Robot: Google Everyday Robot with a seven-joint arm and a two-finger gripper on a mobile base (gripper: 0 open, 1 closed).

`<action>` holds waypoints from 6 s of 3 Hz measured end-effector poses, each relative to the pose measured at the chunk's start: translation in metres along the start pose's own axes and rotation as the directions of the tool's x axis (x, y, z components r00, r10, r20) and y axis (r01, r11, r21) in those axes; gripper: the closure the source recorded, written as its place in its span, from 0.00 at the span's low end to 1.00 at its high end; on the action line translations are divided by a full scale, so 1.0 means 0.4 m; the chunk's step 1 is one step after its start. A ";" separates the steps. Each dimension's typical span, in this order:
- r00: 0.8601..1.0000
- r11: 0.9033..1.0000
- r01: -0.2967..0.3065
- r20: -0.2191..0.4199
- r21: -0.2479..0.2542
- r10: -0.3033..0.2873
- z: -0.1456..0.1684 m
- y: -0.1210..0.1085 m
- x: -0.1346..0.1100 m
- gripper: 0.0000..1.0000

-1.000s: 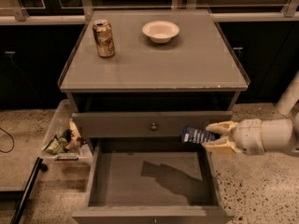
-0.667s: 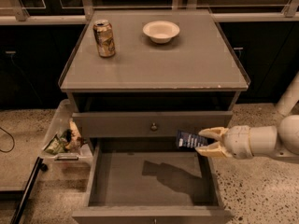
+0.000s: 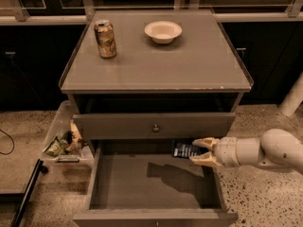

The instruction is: Place rxbar blueberry into middle drawer

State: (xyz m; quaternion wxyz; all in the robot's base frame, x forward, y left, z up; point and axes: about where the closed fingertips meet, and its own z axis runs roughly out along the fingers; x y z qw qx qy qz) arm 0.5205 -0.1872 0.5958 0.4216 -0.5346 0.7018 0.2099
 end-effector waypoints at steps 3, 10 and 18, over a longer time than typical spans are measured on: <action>0.991 1.000 0.001 -0.133 -0.004 -0.001 0.183 0.055 0.133 1.00; 0.988 0.999 0.042 -0.147 0.002 -0.042 0.414 0.067 0.344 0.57; 0.957 0.950 0.289 -0.043 0.118 -0.286 -0.091 0.070 0.113 0.00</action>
Offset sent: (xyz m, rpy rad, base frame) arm 0.0025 0.0315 -0.0987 -0.1185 0.0419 -0.0528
